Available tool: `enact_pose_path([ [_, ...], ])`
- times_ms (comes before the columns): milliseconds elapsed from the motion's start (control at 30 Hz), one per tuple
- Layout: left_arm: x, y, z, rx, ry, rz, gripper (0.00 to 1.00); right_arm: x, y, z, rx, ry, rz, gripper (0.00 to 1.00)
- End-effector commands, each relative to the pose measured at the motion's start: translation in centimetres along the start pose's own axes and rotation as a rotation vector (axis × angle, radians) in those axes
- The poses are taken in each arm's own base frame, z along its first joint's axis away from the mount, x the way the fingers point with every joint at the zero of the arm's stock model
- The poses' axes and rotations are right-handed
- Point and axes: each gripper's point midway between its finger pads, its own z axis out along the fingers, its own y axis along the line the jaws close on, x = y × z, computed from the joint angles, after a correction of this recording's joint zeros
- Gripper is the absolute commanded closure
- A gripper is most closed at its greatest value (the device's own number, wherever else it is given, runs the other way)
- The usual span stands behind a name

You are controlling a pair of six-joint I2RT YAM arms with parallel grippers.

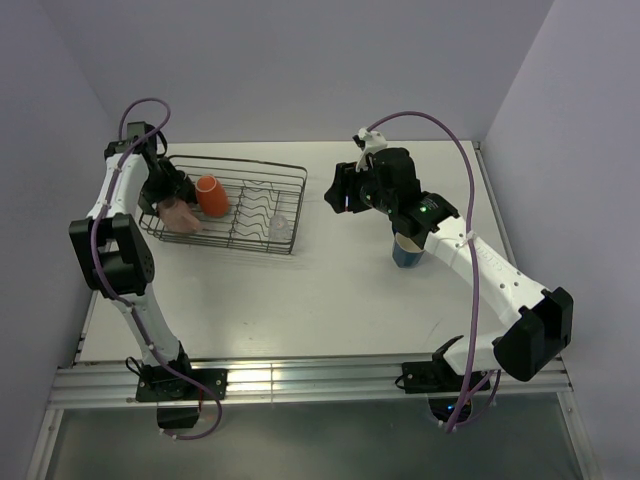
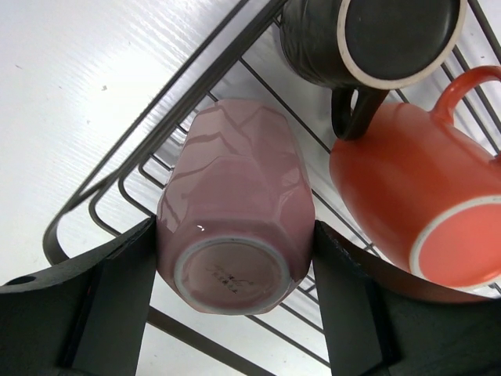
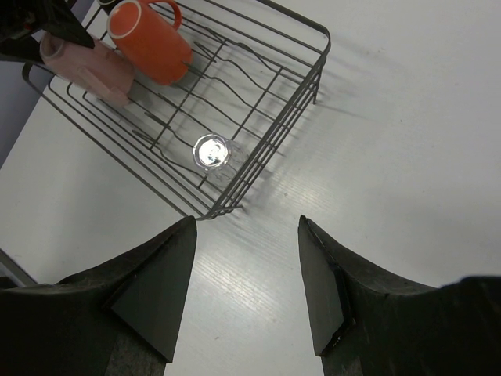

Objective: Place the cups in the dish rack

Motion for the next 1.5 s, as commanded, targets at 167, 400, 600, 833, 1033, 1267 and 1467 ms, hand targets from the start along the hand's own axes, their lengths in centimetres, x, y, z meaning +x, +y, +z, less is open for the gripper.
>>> enact_pose_path([
  [167,0.7,-1.2,-1.9,0.081,-0.004,-0.03,0.95,-0.3,-0.2,-0.1,-0.001,-0.008,-0.017,0.38],
  [400,0.9,-0.7,-1.6,0.056,-0.004,-0.023,0.61,-0.2,-0.2,0.0,-0.002,-0.003,-0.018,0.38],
  [600,0.0,-0.9,-2.2,0.058,-0.027,-0.021,0.33,-0.1,-0.2,0.0,-0.001,0.0,-0.018,0.38],
  [833,-1.0,-1.0,-2.7,0.056,-0.052,-0.018,0.18,-0.1,-0.3,0.1,0.001,0.001,-0.019,0.38],
  [1033,-1.6,-1.4,-3.0,0.069,-0.073,-0.022,0.16,0.0,-0.4,0.2,0.004,0.005,-0.02,0.38],
  [1267,-2.5,-1.5,-3.8,0.072,-0.102,-0.029,0.14,0.1,-0.3,0.4,0.002,0.009,-0.021,0.38],
  [1467,-2.8,-1.6,-4.4,0.08,-0.115,-0.031,0.14,0.3,-0.4,0.5,0.003,0.017,-0.02,0.38],
])
